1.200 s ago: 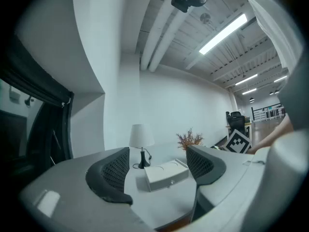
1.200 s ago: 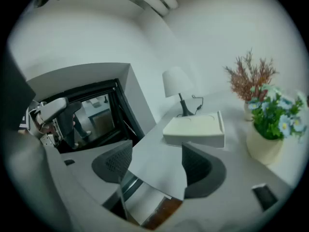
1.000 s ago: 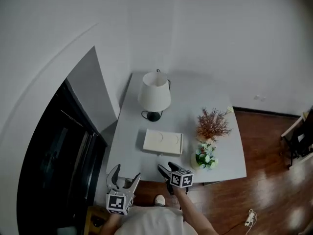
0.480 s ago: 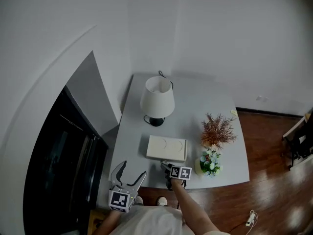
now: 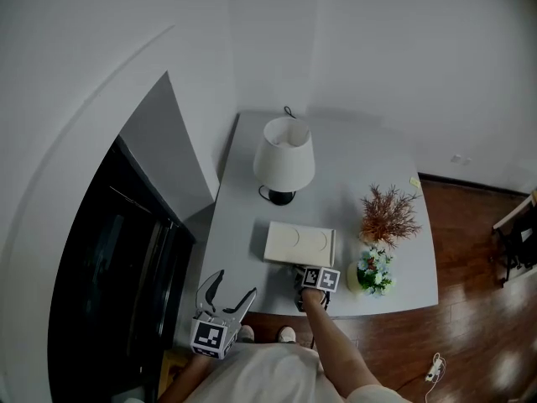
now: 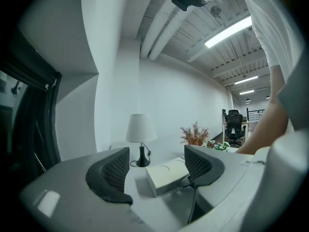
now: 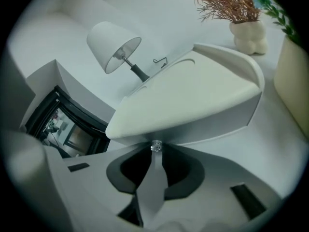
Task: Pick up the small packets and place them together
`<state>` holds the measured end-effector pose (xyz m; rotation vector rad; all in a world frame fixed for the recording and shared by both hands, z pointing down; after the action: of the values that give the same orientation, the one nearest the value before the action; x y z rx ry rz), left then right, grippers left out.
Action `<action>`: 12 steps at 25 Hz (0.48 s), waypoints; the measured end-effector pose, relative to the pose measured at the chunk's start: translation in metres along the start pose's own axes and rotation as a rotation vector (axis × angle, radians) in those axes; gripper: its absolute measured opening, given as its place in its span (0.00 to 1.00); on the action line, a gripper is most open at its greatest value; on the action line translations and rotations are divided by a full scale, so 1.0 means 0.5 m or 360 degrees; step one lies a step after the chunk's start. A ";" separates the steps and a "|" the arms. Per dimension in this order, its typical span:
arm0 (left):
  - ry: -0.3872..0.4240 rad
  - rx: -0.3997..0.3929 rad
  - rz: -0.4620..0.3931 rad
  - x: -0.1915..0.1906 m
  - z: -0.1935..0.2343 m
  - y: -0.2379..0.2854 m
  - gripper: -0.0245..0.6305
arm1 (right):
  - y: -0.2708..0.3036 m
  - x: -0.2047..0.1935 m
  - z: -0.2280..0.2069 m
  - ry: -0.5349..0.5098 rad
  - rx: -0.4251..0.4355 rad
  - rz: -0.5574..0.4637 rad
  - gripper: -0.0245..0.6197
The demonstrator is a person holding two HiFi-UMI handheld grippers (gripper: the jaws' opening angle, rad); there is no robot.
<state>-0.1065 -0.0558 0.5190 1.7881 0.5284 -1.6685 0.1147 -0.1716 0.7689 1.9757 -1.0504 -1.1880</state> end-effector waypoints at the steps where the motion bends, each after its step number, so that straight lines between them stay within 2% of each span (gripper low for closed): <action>1: 0.0000 0.0002 -0.0012 0.002 0.003 0.000 0.56 | -0.003 -0.002 0.002 -0.0024 -0.0005 0.0010 0.14; 4: -0.0030 0.0015 -0.0030 0.001 0.010 0.004 0.56 | -0.019 -0.029 0.006 -0.0090 -0.0001 0.0060 0.14; 12: -0.0058 -0.0028 -0.0002 -0.014 0.018 0.026 0.56 | -0.084 -0.175 0.009 -0.0200 0.0037 0.0259 0.14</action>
<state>-0.1051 -0.0706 0.5280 1.7419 0.5268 -1.6888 0.0991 -0.0757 0.7709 1.8135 -1.2680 -1.2284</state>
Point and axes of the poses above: the fingertips, and each gripper's own axes: y forward along the fingers, z to its left, x out of its top, the point moved 5 cm from there along -y, backward along the fingers, and after that the axes turned 14 degrees about -x, right-handed, at the moved point
